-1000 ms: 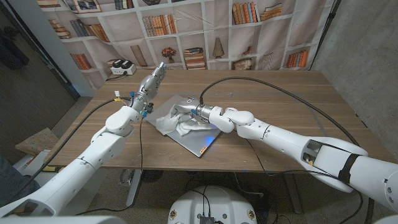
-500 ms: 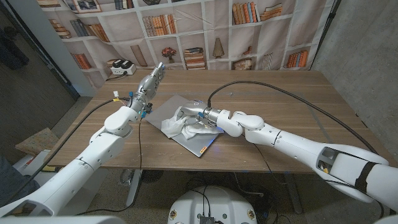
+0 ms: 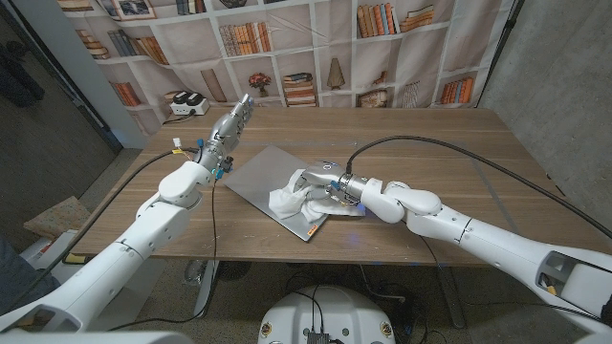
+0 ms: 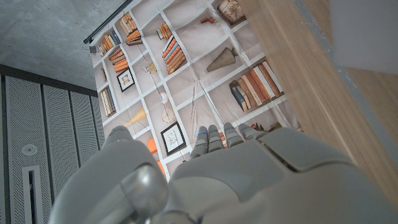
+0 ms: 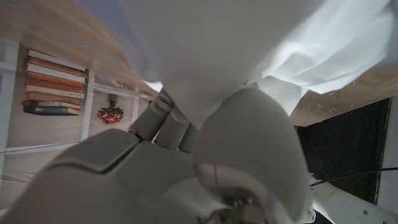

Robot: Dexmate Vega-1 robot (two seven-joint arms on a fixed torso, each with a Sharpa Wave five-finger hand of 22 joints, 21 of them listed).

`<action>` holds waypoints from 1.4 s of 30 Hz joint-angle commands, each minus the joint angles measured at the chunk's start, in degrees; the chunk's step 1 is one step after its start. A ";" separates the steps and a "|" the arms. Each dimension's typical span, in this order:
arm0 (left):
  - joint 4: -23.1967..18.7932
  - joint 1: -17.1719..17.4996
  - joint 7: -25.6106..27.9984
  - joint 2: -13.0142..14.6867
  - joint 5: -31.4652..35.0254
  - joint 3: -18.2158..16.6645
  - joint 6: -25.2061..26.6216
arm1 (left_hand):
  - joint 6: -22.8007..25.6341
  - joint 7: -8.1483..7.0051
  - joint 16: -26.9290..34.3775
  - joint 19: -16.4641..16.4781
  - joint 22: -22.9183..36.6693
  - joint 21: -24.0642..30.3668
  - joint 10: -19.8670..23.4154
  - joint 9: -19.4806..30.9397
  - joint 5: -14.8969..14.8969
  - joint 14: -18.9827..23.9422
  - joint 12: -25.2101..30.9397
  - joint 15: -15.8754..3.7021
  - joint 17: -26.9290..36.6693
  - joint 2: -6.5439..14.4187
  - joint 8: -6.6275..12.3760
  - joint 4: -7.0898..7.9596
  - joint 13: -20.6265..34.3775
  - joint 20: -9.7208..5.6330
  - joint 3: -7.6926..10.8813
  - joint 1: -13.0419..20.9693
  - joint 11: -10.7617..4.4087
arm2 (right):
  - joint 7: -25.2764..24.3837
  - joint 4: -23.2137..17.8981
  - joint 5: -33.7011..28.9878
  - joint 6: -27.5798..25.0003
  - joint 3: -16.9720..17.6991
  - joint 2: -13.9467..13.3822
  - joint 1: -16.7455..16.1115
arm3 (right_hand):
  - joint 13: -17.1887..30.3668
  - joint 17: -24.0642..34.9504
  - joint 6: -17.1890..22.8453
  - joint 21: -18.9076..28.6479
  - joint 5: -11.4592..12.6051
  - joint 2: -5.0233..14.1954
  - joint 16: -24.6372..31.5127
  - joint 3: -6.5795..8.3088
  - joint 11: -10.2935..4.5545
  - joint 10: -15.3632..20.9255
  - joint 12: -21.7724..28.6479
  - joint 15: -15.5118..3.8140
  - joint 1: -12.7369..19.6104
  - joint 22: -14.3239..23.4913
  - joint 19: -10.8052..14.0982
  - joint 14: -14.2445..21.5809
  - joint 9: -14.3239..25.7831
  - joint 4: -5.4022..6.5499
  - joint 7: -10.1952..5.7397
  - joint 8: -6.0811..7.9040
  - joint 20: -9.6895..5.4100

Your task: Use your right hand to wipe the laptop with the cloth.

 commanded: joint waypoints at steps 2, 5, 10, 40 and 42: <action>0.82 -0.43 -0.27 -0.42 -0.11 0.02 -0.73 | 0.20 0.07 -0.18 -0.95 0.21 -0.05 0.27 0.29 -0.07 0.14 -0.17 -0.06 0.26 0.11 -0.02 0.06 0.16 -0.12 -0.31 0.34 -0.02 | 0.30 -6.18 -0.84 0.70 4.82 -4.55 -5.82 | 0.50 0.22 0.30 0.39 0.28 0.55 0.00 -0.22 -2.11 2.47 0.38 -0.24 0.17 -0.13 -0.32 0.17 0.33 -0.24 -0.25 0.30 -6.22; 0.97 -0.36 -0.13 -0.60 -0.08 -0.10 -1.15 | 0.21 0.06 -0.19 -0.96 0.21 -0.05 0.30 0.29 -0.08 0.11 -0.17 -0.06 0.26 0.13 -0.02 0.06 0.16 -0.10 -0.34 0.36 -0.20 | -0.02 -4.84 -1.61 1.35 4.61 -3.06 -5.34 | 0.48 0.25 0.21 0.44 0.26 0.48 0.01 -0.28 -2.12 2.50 0.35 -0.25 0.15 -0.20 -0.37 0.22 0.30 -0.24 -0.12 0.23 -6.17; 0.69 -0.40 -0.44 -0.27 -0.06 0.10 -0.67 | 0.22 0.11 -0.18 -0.96 0.21 -0.05 0.24 0.29 -0.11 0.14 -0.19 -0.05 0.26 0.15 -0.03 0.05 0.16 -0.12 -0.37 0.38 -0.15 | -1.35 -0.66 -2.85 3.20 3.28 0.51 -3.11 | 0.58 0.32 0.22 0.56 0.28 0.62 0.00 -0.26 -2.13 2.59 0.38 -0.22 0.16 -0.36 -0.38 0.30 0.37 -0.19 -0.21 0.25 -6.23; -2.03 3.17 1.59 0.66 0.20 -1.35 -1.11 | 0.45 0.09 -0.17 -1.01 0.21 -0.04 0.33 0.29 -0.24 0.19 -0.20 -0.05 0.26 0.28 0.01 0.03 0.16 -0.10 -0.59 0.53 -0.25 | -10.04 29.42 -10.87 8.16 -12.54 19.42 16.70 | 0.68 0.49 0.39 0.91 0.23 0.54 -0.29 -0.45 -2.19 2.92 0.24 -0.24 0.10 -1.09 -0.65 0.17 0.33 -0.11 -0.36 0.18 -6.15; -1.91 3.07 1.52 0.56 0.21 -1.26 -1.13 | 0.45 0.11 -0.18 -1.01 0.21 -0.04 0.33 0.29 -0.25 0.17 -0.20 -0.07 0.26 0.29 0.00 0.03 0.16 -0.09 -0.61 0.54 -0.15 | -10.19 31.26 -10.61 7.79 -13.53 20.59 17.70 | 0.71 0.49 0.37 0.93 0.24 0.58 -0.31 -0.44 -2.19 2.90 0.24 -0.24 0.11 -1.11 -0.63 0.15 0.31 -0.11 -0.33 0.16 -6.16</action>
